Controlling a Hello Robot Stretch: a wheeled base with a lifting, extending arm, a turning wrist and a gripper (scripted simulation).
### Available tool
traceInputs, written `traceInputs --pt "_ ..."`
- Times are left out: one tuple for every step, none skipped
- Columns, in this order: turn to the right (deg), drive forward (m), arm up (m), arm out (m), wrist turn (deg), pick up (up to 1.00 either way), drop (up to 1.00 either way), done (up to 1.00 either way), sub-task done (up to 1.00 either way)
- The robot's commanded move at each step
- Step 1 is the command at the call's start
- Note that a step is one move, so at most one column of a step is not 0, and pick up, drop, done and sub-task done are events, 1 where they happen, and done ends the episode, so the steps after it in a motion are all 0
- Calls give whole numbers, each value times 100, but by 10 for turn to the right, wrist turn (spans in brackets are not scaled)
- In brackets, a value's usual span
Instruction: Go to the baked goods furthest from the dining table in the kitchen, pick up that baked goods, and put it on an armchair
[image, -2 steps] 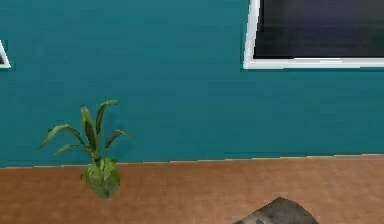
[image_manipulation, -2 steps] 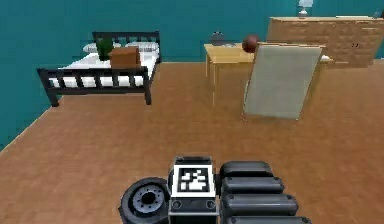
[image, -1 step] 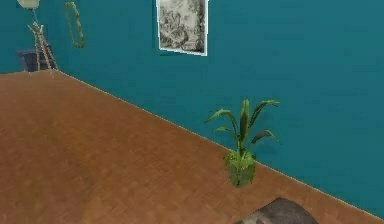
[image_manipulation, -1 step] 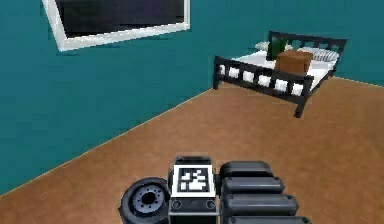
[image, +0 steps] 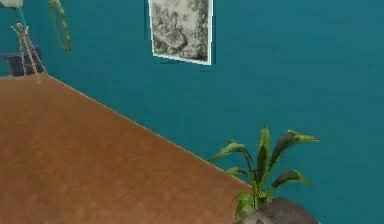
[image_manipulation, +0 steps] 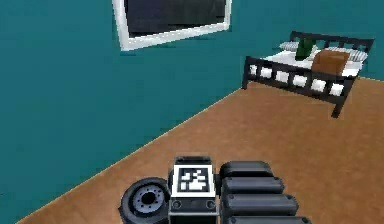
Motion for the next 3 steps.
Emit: traceInputs --pt "-450 0 0 0 0 0 0 0 0" --pt "0 100 0 0 0 0 0 0 0" --pt "-30 0 0 0 0 0 0 0 0"
